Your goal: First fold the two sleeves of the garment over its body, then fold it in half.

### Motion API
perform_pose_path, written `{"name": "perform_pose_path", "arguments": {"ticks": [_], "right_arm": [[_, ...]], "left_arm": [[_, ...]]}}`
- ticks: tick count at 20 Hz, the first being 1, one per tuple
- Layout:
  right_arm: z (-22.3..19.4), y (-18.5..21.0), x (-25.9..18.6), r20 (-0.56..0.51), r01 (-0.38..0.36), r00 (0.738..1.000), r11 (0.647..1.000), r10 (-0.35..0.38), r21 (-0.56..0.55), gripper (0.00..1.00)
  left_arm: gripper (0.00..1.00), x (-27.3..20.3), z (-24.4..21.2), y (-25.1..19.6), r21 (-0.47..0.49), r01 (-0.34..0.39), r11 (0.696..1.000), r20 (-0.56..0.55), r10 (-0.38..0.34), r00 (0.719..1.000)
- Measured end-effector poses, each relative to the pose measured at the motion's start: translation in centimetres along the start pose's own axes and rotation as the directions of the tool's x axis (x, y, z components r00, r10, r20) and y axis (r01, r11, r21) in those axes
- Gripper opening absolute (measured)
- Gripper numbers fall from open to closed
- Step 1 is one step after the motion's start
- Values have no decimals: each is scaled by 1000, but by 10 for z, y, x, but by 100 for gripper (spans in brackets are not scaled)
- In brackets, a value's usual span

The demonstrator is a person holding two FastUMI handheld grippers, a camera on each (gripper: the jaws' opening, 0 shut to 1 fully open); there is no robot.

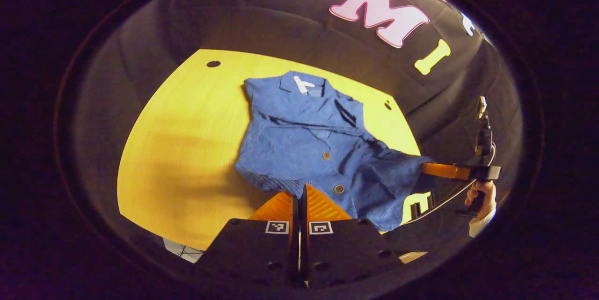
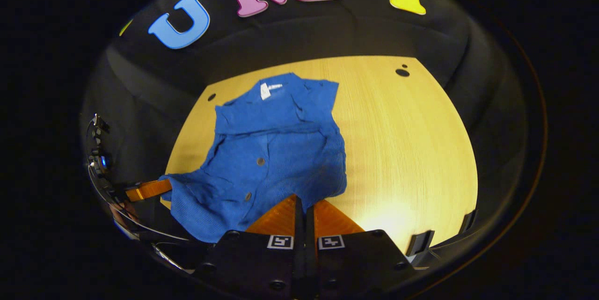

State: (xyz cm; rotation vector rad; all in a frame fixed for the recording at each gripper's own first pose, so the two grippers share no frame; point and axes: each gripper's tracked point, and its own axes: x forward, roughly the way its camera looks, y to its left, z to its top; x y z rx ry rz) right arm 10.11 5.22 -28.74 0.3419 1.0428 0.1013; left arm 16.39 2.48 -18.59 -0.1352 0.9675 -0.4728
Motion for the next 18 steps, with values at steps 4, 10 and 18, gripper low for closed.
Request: {"name": "perform_pose_path", "arguments": {"ticks": [4,10,18], "right_arm": [[74,17,12,92,19,996,1000,-17,-20,5],[204,11,96,192,2,981,999,-9,36,4],[231,-35,262,18,14,1000,977,-18,215,4]], "left_arm": [[0,-10,85,13,44,-3,999,125,-2,992],[0,42,164,58,-3,-155,988,136,154,979],[0,158,202,97,-192,-189,963,-30,187,982]]}}
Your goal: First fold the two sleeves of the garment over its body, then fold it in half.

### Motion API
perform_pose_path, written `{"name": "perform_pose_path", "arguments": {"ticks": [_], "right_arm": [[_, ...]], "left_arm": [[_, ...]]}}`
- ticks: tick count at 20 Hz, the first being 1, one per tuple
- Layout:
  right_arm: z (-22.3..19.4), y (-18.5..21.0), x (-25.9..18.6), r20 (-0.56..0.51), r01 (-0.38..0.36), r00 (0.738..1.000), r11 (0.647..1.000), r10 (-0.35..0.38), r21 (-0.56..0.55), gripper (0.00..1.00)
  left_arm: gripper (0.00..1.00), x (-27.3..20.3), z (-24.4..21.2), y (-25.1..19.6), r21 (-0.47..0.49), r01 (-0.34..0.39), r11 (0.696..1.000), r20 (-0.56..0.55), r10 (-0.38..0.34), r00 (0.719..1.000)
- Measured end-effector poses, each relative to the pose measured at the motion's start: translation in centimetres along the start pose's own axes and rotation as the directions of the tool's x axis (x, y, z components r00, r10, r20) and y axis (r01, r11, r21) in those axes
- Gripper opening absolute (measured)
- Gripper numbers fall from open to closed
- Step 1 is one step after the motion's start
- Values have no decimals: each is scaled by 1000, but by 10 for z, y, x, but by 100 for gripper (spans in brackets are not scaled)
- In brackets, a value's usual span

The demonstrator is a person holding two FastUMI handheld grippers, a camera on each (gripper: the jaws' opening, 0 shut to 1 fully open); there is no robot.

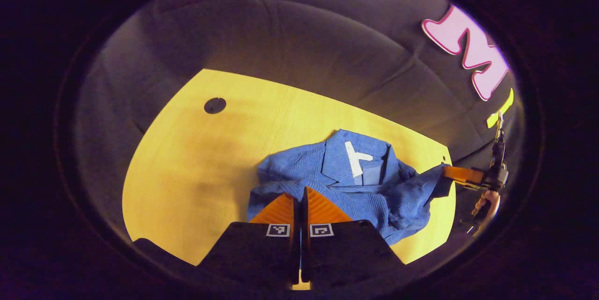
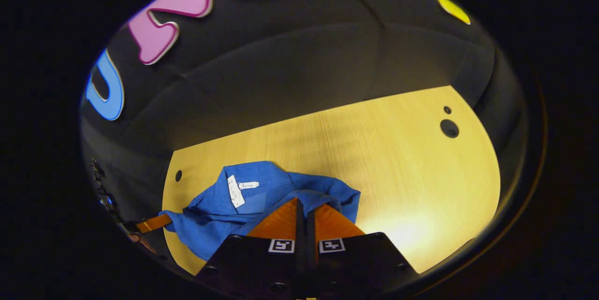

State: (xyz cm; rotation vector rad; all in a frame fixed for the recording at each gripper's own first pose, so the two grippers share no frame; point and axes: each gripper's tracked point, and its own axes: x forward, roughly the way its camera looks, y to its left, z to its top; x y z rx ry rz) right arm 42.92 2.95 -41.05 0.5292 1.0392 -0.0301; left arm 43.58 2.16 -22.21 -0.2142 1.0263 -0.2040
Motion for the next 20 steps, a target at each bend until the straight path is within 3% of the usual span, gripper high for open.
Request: {"name": "perform_pose_path", "arguments": {"ticks": [3,5,7,8,9,10,11,12,13,14,15,16,19,20], "right_arm": [[18,1,23,-27,-45,998,987,50,157,4],[32,5,30,-28,-88,995,957,100,278,4],[44,2,33,-9,-122,991,928,134,352,5],[52,4,27,1,-162,984,901,176,402,0],[58,12,22,15,-187,980,881,200,434,23],[71,9,19,62,-205,978,883,198,422,46],[78,5,20,110,-205,978,899,176,386,69],[80,1,16,128,-198,978,912,162,360,92],[81,1,13,137,-194,978,922,156,336,91],[80,2,9,144,-187,978,934,149,305,77],[80,4,7,160,-175,978,947,135,268,94],[79,5,3,179,-166,976,958,126,233,95],[82,10,-19,212,-171,968,970,133,172,97],[82,13,-31,224,-172,965,974,136,151,84]], "left_arm": [[0,22,19,5,-151,46,987,-10,-48,999],[0,36,36,15,-210,62,976,40,-55,998],[0,31,26,31,-250,31,968,18,-28,999],[0,26,23,32,-263,53,963,23,-48,999],[2,30,27,31,-277,67,959,27,-62,998],[5,18,31,34,-284,83,955,46,-73,996],[27,13,35,35,-278,76,957,68,-59,996],[56,14,40,39,-252,55,966,70,-39,997],[85,9,42,35,-222,18,975,105,5,994],[88,5,49,31,-184,-2,983,141,28,990],[84,-5,54,26,-149,-15,989,175,41,984],[84,-13,58,23,-110,-36,993,211,59,976],[84,-38,69,0,25,-112,993,314,98,944],[85,-49,72,-7,58,-139,989,349,110,931]]}}
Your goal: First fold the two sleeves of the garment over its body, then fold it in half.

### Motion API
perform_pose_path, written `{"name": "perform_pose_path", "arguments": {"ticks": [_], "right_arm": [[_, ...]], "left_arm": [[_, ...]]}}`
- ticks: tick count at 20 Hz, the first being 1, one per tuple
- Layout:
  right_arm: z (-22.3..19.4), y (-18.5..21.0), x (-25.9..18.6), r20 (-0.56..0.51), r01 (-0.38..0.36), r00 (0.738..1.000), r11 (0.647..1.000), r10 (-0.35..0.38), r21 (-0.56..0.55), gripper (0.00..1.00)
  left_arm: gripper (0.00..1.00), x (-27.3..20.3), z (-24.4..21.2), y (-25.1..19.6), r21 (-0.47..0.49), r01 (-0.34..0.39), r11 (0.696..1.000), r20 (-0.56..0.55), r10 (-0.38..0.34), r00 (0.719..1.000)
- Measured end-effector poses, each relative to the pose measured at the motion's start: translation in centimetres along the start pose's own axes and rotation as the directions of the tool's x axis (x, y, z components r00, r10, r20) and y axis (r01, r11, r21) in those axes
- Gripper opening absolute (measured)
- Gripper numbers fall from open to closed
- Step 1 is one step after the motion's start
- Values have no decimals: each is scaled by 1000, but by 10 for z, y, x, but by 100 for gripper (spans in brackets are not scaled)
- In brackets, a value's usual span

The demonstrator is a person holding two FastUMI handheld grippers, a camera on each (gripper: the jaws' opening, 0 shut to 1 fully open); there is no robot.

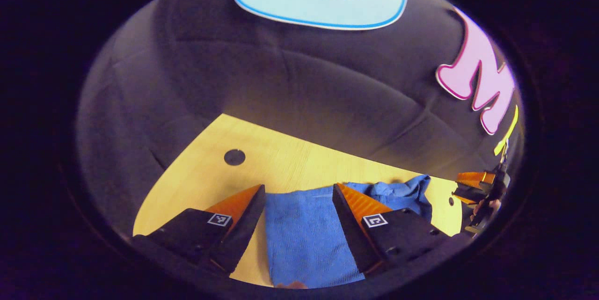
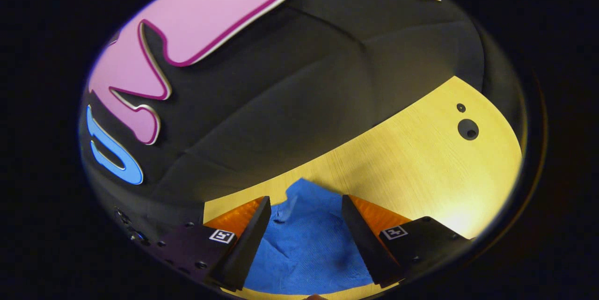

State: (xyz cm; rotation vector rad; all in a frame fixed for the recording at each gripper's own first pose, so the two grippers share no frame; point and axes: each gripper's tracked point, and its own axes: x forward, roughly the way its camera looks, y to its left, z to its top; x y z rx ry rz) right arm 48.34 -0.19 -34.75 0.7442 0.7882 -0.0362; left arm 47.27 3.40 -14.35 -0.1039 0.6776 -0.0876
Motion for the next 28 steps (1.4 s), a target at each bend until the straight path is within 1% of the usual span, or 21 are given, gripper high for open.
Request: {"name": "perform_pose_path", "arguments": {"ticks": [1,2,5,8,11,13,14,16,17,19,20,21,22,23,24,25,26,27,28], "right_arm": [[2,4,-10,17,-6,1000,1000,6,-26,84],[5,10,-19,33,-15,999,999,17,-52,97],[7,22,-53,65,-45,996,990,54,-132,98],[4,34,-89,87,-72,992,971,94,-227,97],[-3,49,-131,112,-98,983,935,143,-340,97],[-12,57,-165,138,-91,976,898,166,-431,98],[-17,62,-185,160,-84,971,878,178,-471,98],[-25,73,-229,222,-69,951,848,214,-526,98],[-31,75,-251,249,-59,942,840,227,-540,98],[-48,80,-300,295,-50,922,835,249,-548,98],[-53,76,-323,328,-29,911,834,248,-551,97],[-58,74,-348,364,-4,898,830,249,-558,97],[-70,72,-373,380,3,890,829,253,-559,97],[-85,78,-393,395,5,880,825,265,-565,97],[-96,77,-413,404,10,874,820,271,-572,96],[-109,75,-433,405,11,871,812,279,-583,96],[-121,73,-452,407,12,869,808,283,-589,97],[-133,75,-470,400,0,867,803,297,-596,96],[-145,76,-488,401,-8,862,800,309,-600,96]], "left_arm": [[84,-9,6,-8,29,-3,1000,30,2,1000],[84,-20,10,-16,46,9,999,52,-11,999],[84,-57,15,-39,73,28,997,115,-36,993],[84,-101,14,-65,94,18,995,173,-34,984],[84,-144,3,-91,147,-13,989,235,-23,972],[84,-176,-10,-108,191,-37,981,279,-18,960],[84,-193,-16,-118,213,-41,976,307,-27,951],[84,-229,-31,-134,249,-49,967,363,-46,930],[84,-247,-43,-141,260,-48,964,378,-56,924],[84,-285,-69,-149,262,-48,964,414,-67,908],[84,-304,-82,-154,259,-40,965,434,-79,897],[84,-322,-94,-158,254,-36,966,458,-88,885],[83,-341,-107,-159,248,-30,968,485,-97,869],[82,-359,-119,-163,247,-19,969,511,-114,852],[83,-375,-137,-164,248,-12,969,515,-121,849],[81,-389,-154,-163,246,-5,969,523,-128,842],[81,-402,-172,-166,250,2,968,523,-137,841],[83,-411,-188,-166,253,1,967,514,-135,847],[81,-423,-201,-166,259,-10,966,521,-131,844]]}}
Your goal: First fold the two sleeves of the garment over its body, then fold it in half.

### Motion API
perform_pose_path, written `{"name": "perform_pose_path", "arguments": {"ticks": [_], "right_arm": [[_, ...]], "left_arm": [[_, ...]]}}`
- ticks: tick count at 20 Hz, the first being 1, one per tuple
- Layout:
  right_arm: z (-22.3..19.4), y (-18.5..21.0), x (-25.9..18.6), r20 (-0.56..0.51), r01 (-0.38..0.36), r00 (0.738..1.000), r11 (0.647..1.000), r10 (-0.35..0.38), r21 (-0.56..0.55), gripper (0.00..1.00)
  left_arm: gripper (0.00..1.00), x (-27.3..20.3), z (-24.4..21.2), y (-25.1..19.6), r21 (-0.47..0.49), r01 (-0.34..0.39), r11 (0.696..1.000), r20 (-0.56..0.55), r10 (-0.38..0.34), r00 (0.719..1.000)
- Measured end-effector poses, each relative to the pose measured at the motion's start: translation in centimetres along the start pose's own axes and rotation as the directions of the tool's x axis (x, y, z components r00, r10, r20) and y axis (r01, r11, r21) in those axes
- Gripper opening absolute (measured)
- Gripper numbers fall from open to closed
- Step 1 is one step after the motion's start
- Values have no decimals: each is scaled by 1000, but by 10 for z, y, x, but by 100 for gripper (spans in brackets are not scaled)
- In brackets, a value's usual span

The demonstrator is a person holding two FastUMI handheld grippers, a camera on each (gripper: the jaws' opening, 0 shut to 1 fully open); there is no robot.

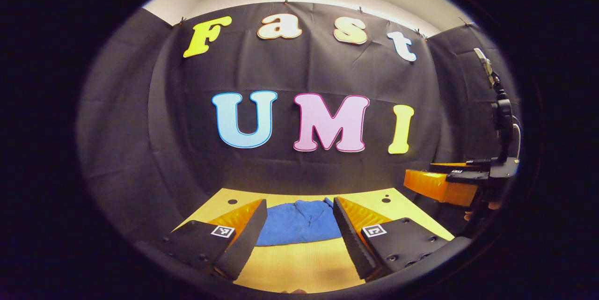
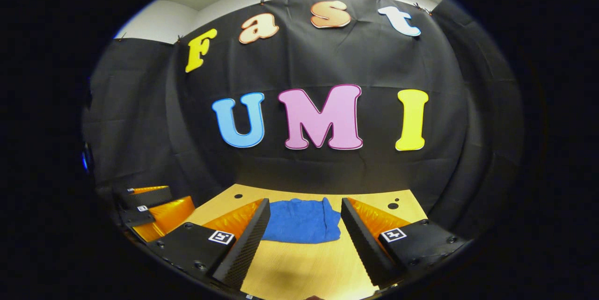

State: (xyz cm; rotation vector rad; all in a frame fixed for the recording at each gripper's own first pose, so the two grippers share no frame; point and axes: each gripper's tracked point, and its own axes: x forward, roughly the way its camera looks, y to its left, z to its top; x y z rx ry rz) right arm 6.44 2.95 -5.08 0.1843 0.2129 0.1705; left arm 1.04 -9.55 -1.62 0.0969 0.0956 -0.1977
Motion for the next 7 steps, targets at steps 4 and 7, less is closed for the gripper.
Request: {"name": "perform_pose_path", "arguments": {"ticks": [4,7], "right_arm": [[-7,4,-56,35,8,999,999,-6,-48,96],[-8,1,-84,91,-7,996,993,18,-114,97]], "left_arm": [[79,-48,-8,-18,18,-54,998,3,54,999],[81,-68,-2,-29,-20,-101,995,36,101,994]]}}
